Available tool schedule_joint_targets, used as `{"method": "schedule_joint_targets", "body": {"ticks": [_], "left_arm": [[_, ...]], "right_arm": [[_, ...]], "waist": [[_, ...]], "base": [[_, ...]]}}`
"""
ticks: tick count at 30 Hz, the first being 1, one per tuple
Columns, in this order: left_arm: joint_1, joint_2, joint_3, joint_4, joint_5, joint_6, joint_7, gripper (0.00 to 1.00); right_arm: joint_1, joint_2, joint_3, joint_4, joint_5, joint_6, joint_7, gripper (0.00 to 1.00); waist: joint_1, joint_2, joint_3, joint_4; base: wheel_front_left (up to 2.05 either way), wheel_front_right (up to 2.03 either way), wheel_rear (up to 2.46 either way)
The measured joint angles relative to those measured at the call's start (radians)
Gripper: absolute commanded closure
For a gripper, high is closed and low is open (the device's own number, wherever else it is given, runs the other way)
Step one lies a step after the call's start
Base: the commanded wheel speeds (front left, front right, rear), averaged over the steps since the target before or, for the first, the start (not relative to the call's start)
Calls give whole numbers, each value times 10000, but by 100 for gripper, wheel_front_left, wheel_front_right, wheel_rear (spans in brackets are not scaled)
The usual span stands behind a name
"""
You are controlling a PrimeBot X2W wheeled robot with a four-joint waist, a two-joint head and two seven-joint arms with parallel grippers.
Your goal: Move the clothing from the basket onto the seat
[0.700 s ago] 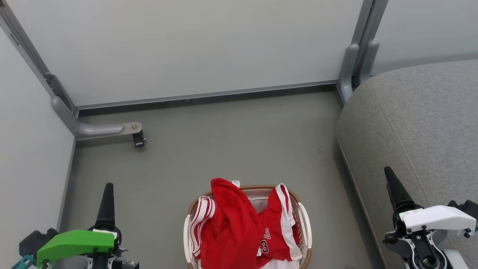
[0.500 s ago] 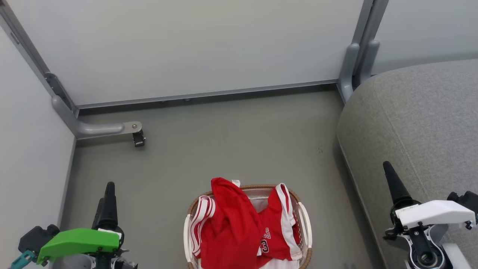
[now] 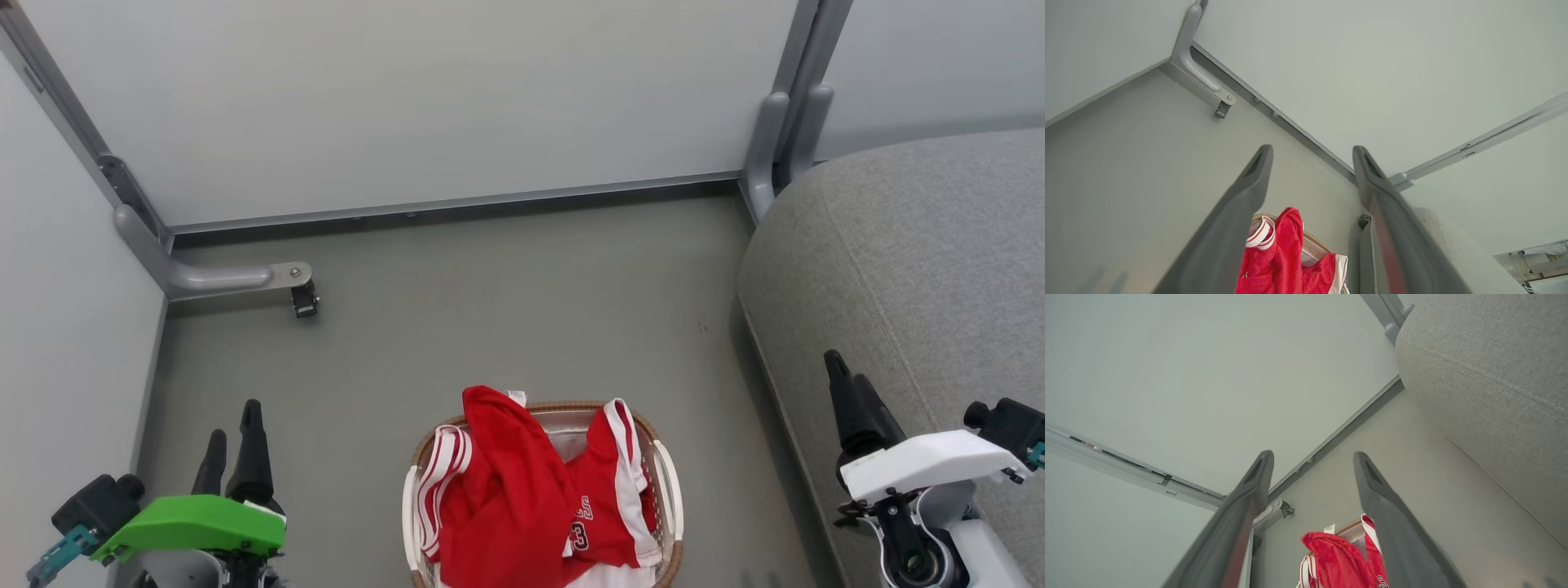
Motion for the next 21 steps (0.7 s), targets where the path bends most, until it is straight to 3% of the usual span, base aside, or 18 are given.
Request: {"method": "schedule_joint_targets", "body": {"ticks": [21], "left_arm": [[199, 71, -314, -393, 2790, 198, -650, 0]], "right_arm": [[-93, -140, 341, 13, -2941, 0, -644, 0]], "waist": [[0, 0, 46, 36]], "base": [[0, 0, 0]]}}
